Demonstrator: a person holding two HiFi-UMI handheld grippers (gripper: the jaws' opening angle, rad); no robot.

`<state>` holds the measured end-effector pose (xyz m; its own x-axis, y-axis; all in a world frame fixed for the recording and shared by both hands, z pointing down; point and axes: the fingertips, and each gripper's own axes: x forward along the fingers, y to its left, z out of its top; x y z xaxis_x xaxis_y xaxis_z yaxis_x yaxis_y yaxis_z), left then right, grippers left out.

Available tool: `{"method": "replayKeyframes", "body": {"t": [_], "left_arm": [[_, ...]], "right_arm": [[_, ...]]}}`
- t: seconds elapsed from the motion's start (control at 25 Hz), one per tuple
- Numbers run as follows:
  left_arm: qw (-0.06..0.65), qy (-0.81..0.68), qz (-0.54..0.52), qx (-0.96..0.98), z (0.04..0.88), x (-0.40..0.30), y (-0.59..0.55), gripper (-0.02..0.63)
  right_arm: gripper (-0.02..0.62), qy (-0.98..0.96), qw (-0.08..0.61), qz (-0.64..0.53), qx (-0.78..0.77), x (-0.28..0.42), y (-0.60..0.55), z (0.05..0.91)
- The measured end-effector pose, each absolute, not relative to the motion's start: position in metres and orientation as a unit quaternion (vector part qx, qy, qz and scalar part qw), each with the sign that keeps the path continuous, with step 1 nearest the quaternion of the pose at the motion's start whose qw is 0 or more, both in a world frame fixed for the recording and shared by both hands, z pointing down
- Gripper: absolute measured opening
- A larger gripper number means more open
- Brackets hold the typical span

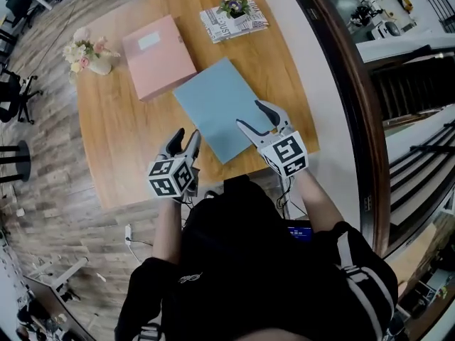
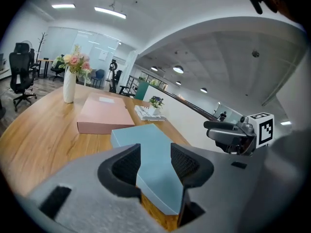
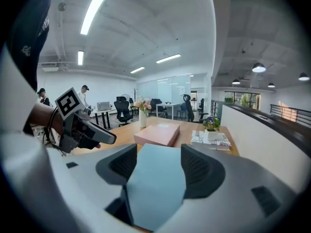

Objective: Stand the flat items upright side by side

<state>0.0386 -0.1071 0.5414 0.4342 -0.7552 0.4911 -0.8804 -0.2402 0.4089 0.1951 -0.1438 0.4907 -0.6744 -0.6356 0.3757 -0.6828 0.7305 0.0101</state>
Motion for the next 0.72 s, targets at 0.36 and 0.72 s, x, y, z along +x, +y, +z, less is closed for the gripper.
{"method": "replayKeyframes", "body": {"t": [0.36,0.72], "left_arm": [[0.404,-0.550,0.110,0.723,0.605,0.044,-0.135,0.215],[0.448,-0.567,0.115,0.681,0.645,0.041,-0.148,0.271]], "right_arm": [[0.304,-0.912,0.252,0.135,0.293,0.202,-0.200,0.565],[0.333,-0.904,0.293,0.177,0.258,0.199,-0.241,0.614]]}}
